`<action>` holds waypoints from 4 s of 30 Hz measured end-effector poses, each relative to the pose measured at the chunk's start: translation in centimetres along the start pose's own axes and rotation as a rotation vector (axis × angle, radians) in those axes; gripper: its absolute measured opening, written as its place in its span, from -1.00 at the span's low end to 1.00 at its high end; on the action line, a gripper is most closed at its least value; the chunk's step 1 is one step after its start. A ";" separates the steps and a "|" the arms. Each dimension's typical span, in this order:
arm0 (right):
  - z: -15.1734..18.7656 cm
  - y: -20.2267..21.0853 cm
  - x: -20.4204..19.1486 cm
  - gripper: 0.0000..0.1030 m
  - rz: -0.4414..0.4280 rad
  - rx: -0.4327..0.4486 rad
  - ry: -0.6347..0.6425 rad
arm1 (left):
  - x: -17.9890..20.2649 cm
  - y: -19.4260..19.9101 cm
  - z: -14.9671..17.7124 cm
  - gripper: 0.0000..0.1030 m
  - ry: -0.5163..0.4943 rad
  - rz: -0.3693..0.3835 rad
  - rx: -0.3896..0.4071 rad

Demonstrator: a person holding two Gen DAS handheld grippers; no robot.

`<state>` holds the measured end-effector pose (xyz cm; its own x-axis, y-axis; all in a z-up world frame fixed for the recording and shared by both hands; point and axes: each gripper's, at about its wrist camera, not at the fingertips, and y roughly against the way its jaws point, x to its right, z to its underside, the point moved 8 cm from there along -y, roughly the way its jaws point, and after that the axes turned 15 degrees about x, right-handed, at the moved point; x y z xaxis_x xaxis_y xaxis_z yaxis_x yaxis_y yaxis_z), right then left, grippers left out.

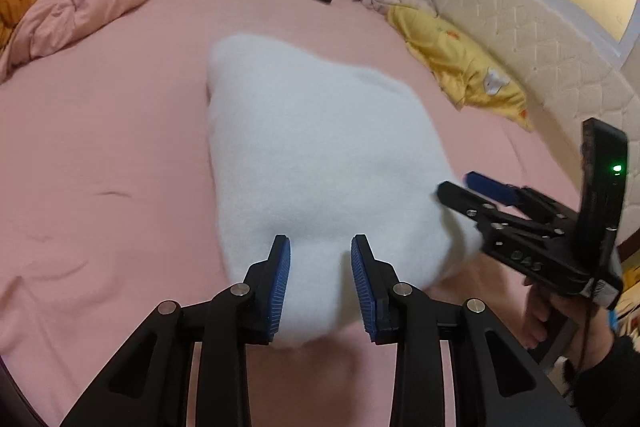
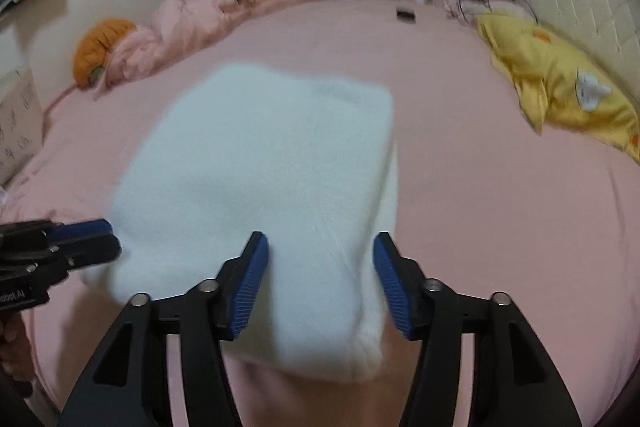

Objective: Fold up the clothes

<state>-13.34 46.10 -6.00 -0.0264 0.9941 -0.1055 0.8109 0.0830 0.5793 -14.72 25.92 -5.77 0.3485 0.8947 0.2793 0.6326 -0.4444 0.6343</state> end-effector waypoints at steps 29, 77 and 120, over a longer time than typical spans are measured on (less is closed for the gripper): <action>6.6 0.2 0.0 -0.68 -0.479 -0.196 -1.103 | -1.5 -0.8 3.8 -0.72 0.869 0.283 0.073; 3.1 2.6 5.2 -0.64 -0.301 0.035 -0.968 | -2.1 -0.7 4.7 -0.21 0.789 0.237 0.041; -1.0 0.6 -1.5 -0.20 0.002 0.052 -0.073 | 2.7 -4.8 -9.7 0.29 0.163 0.117 0.085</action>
<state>-13.41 44.71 -4.67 0.0159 0.9863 -0.1640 0.8399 0.0758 0.5374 -23.52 30.90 -1.02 0.3107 0.8290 0.4650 0.6530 -0.5416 0.5294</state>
